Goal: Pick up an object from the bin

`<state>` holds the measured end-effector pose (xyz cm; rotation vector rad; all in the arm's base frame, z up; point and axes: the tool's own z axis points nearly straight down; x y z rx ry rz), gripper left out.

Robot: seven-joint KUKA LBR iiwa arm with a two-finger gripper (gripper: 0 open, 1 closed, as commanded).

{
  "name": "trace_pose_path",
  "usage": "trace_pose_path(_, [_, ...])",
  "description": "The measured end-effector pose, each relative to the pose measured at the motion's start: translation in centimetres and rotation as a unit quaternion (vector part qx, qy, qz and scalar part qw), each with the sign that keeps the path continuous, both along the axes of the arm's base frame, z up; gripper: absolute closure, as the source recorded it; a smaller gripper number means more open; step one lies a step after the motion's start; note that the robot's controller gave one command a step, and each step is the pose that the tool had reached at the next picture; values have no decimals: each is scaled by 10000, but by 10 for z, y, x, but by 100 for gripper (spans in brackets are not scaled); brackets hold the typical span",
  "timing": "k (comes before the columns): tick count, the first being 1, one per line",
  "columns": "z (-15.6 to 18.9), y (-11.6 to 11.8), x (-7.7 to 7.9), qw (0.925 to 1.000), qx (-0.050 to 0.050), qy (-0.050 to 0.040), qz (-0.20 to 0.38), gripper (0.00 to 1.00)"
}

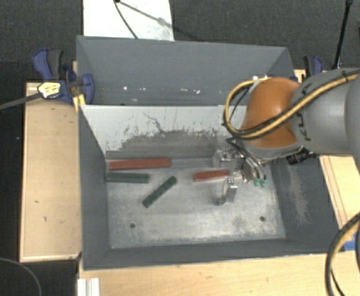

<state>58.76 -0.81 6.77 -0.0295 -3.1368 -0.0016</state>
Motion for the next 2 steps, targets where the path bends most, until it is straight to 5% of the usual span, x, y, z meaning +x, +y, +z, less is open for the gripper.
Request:
trace_pose_path(1, [5, 0, 2, 10000, -2, -39, 3, 100])
trace_pose_path(2, [155, -12, 7, 9986, -9, -82, 527, 100])
